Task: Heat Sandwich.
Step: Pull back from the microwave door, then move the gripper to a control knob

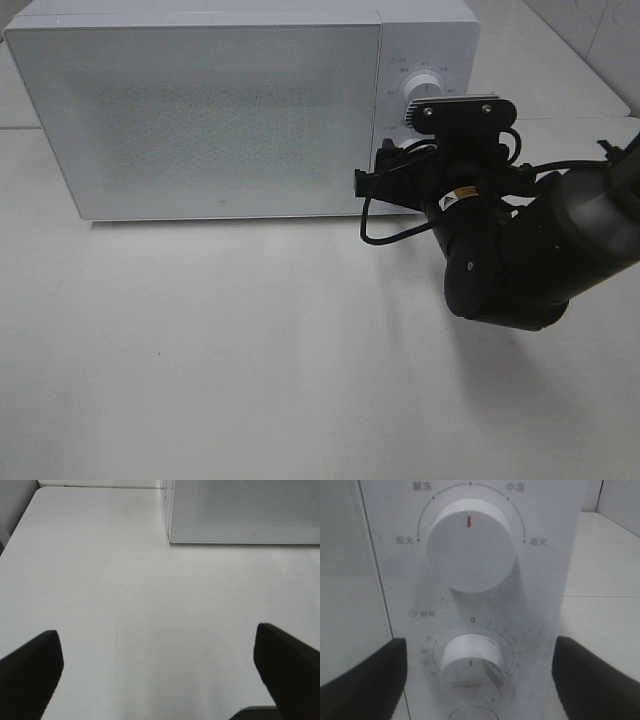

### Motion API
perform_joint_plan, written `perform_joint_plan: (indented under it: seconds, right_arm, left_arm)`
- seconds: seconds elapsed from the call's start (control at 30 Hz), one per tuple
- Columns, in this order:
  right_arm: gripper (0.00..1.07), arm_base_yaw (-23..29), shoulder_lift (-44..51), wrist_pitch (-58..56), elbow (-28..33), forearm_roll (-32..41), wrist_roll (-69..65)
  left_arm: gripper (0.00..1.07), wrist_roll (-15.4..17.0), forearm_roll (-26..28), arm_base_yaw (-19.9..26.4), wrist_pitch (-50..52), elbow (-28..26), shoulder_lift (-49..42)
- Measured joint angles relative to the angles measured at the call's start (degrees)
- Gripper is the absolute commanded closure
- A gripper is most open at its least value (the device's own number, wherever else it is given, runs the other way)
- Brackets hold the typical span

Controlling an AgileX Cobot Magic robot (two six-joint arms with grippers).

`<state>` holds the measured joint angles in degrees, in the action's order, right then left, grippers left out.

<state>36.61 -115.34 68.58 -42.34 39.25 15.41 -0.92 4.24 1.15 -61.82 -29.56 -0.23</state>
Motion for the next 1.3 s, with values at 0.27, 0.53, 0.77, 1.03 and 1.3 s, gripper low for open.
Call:
perform_joint_plan:
  seconds: [0.27,0.53,0.77,1.03,1.3]
  right_arm:
    - [0.31,0.0,-2.64,-1.15,-2.18,-1.03,-0.46]
    - [0.39,0.0,-2.92,-1.43,-2.81,-1.09,-0.57]
    - [0.84,-0.17,-2.92,-1.6,-2.81,0.4,-0.63]
    - [0.99,-0.17,-2.92,-1.49,-2.81,0.57,-0.63]
    - [0.97,-0.17,-2.92,-1.32,-2.81,0.57,-0.63]
  left_arm:
    - [0.09,0.0,0.0,0.0,0.0,0.0,0.0]
    - [0.09,0.0,0.0,0.0,0.0,0.0,0.0]
    - [0.09,0.0,0.0,0.0,0.0,0.0,0.0]
    - [0.09,0.0,0.0,0.0,0.0,0.0,0.0]
    - [0.09,0.0,0.0,0.0,0.0,0.0,0.0]
